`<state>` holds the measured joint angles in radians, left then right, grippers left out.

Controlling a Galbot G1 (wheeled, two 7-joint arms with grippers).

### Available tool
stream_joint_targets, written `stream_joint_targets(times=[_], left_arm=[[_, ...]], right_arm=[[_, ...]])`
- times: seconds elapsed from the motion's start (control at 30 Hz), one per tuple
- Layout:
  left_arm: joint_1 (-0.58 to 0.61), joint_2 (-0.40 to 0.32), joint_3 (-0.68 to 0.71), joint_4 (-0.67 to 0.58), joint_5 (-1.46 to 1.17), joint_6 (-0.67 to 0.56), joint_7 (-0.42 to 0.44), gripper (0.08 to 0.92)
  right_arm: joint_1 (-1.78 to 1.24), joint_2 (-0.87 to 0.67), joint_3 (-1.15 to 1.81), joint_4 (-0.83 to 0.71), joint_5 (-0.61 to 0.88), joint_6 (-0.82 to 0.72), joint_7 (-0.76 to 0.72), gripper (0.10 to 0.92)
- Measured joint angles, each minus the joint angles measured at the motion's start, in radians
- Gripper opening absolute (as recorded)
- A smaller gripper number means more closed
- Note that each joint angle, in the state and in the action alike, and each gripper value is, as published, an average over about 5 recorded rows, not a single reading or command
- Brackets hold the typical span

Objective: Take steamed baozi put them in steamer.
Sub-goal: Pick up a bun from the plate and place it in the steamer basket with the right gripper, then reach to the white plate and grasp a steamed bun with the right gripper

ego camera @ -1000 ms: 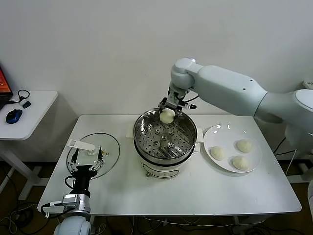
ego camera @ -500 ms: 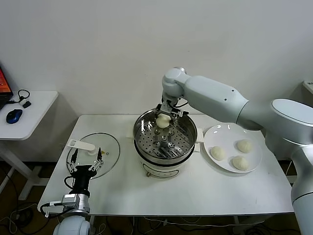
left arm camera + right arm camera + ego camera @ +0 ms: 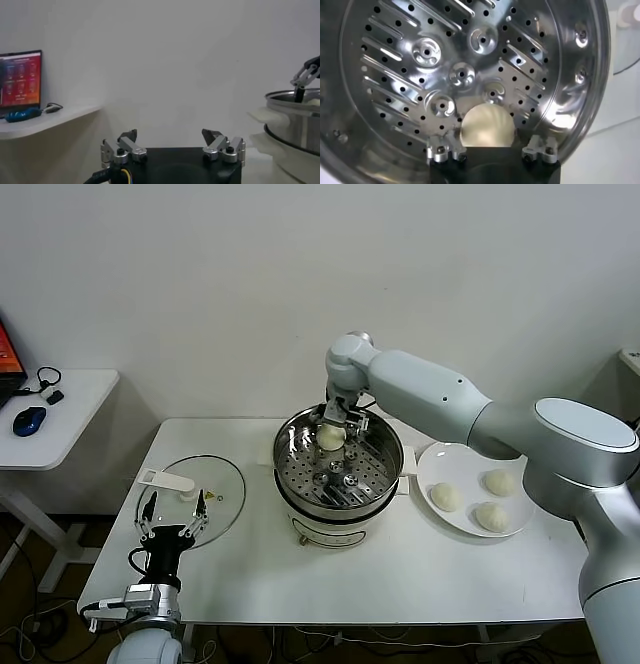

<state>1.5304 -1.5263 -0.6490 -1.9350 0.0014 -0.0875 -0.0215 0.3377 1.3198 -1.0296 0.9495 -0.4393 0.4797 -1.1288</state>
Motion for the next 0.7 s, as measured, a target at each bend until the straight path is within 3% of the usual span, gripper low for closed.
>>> stream_joint_targets(times=[0.33, 0.7], left_arm=[[0.006, 0.000, -0.004, 0.000, -0.006, -0.003, -0.004, 0.823], [0.000, -0.004, -0.004, -0.014, -0.009, 0.004, -0.013, 0.823]], right_arm=[[0.047, -0.059, -0.022, 0.073, 0.060, 0.002, -0.029, 0.823], [0.235, -0.229, -0.121, 0.226, 0.302, -0.071, -0.063, 0.823]])
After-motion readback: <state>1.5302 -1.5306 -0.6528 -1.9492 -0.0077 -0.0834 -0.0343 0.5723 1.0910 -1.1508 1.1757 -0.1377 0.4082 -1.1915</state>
